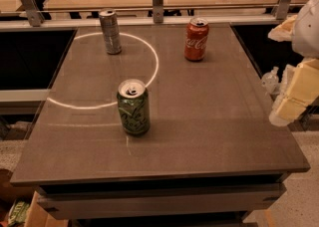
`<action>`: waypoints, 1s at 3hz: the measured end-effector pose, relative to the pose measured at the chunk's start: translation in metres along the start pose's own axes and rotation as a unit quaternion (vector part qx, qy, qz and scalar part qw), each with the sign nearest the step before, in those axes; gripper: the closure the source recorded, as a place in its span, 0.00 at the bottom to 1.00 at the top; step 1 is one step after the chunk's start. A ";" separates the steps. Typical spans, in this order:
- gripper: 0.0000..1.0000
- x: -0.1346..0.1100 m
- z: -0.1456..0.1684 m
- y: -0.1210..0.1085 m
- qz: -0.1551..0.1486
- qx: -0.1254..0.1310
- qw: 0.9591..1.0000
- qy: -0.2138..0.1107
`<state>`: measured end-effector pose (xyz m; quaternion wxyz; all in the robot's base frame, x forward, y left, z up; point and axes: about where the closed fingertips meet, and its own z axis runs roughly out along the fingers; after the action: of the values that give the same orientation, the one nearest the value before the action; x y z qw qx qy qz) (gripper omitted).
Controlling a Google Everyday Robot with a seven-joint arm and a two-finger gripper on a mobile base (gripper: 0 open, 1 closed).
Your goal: Knock green can over
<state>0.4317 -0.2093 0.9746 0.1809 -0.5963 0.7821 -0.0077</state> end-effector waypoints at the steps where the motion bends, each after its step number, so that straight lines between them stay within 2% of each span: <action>1: 0.00 -0.001 0.018 0.012 0.009 -0.018 0.997 -0.077; 2: 0.00 -0.024 0.029 0.027 -0.024 -0.049 0.983 -0.173; 3: 0.00 -0.063 0.032 0.054 -0.046 -0.083 0.960 -0.265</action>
Offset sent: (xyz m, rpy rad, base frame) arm -0.0346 0.1084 0.0007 0.7643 -0.0135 0.3898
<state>0.4053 -0.1287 0.9494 0.3313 -0.6249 0.6759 0.2073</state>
